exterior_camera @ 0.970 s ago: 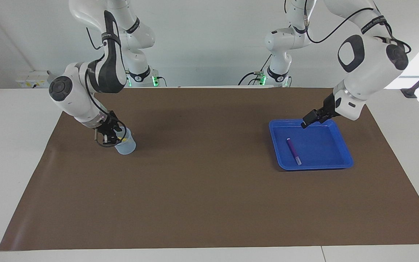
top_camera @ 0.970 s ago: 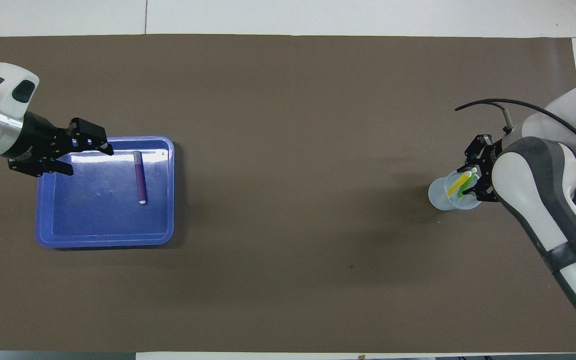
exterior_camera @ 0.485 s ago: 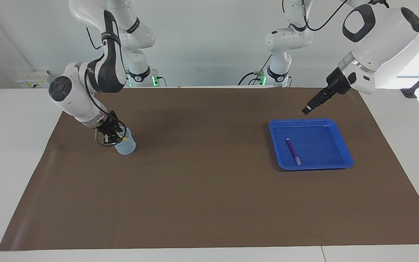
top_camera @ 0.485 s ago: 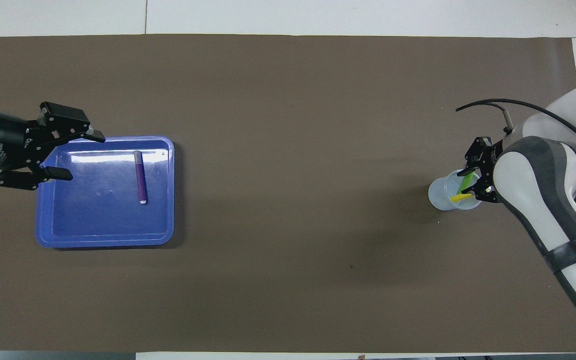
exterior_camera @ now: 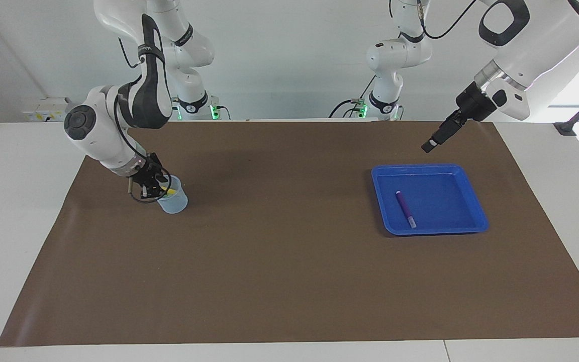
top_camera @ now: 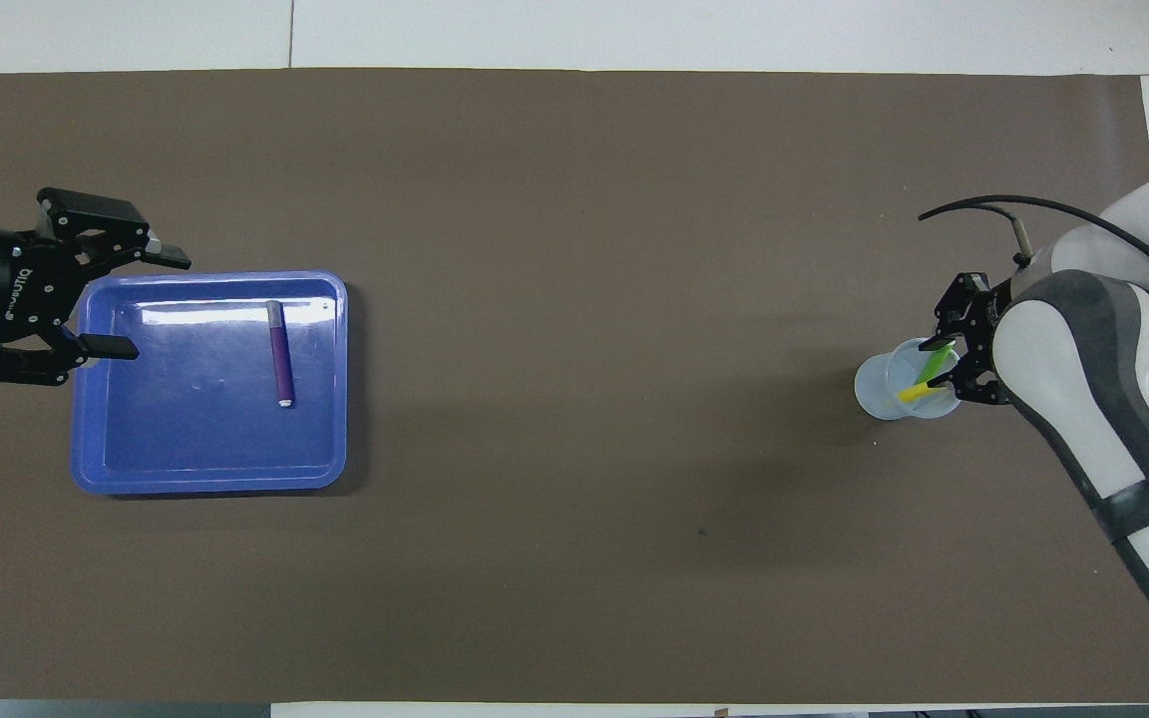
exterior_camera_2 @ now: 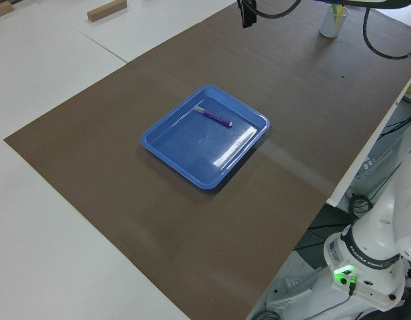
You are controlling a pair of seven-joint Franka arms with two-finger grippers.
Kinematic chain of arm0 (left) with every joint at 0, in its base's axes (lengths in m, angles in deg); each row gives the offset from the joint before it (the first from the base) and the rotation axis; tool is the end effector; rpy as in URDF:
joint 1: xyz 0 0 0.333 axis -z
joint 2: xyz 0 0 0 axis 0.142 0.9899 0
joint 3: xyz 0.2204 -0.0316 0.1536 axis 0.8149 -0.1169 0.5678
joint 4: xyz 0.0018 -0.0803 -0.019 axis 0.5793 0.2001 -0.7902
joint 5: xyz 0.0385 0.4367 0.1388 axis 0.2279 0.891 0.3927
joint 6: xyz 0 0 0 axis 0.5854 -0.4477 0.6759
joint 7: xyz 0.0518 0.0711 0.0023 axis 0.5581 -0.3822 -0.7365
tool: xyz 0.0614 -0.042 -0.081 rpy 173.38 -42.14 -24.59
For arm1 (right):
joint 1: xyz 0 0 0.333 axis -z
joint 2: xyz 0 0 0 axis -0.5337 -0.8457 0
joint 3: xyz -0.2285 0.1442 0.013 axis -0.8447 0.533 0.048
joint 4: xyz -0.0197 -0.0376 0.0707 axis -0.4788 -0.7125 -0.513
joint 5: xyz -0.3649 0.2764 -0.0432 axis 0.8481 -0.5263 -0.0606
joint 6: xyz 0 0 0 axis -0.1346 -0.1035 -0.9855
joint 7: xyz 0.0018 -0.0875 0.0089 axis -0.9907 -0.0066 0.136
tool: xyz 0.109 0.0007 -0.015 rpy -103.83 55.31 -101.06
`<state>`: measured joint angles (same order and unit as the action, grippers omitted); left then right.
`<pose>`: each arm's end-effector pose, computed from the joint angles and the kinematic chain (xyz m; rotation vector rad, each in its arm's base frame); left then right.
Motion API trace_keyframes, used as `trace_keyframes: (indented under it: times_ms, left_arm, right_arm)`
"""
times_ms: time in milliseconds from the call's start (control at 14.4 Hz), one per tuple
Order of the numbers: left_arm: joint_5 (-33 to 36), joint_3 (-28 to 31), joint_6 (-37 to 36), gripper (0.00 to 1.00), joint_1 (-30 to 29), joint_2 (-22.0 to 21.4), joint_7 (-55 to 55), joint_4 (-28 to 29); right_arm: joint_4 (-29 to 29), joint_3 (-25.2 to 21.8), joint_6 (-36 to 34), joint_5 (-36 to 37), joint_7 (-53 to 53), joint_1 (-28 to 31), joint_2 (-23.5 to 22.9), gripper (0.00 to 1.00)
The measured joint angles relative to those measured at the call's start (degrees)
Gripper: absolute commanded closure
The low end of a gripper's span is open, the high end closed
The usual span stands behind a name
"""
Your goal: Right arm passes pens to left for tray arrangement
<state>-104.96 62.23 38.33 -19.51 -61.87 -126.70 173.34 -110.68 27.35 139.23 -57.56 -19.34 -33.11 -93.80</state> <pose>0.6053 -0.0564 0.5644 2.3861 1.1044 -0.2040 0.6159 -0.0182 0.3279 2.2411 -2.1257 -0.3473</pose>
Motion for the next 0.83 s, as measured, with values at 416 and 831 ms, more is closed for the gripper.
trace_keyframes:
  times_ms: [416, 831]
  left_arm:
    - [-7.58, 0.26, 3.72, 0.04, -3.43, -5.07, -3.75, 5.78]
    - [-8.41, 0.21, 7.24, 0.04, -3.42, -6.99, -6.79, 8.99]
  right_arm:
    - [2.23, 0.34, -0.60, 4.81, 13.37, -0.28, 0.11, 0.54]
    - [1.70, 3.99, -1.03, 8.90, 41.66, -0.53, 0.05, 0.14]
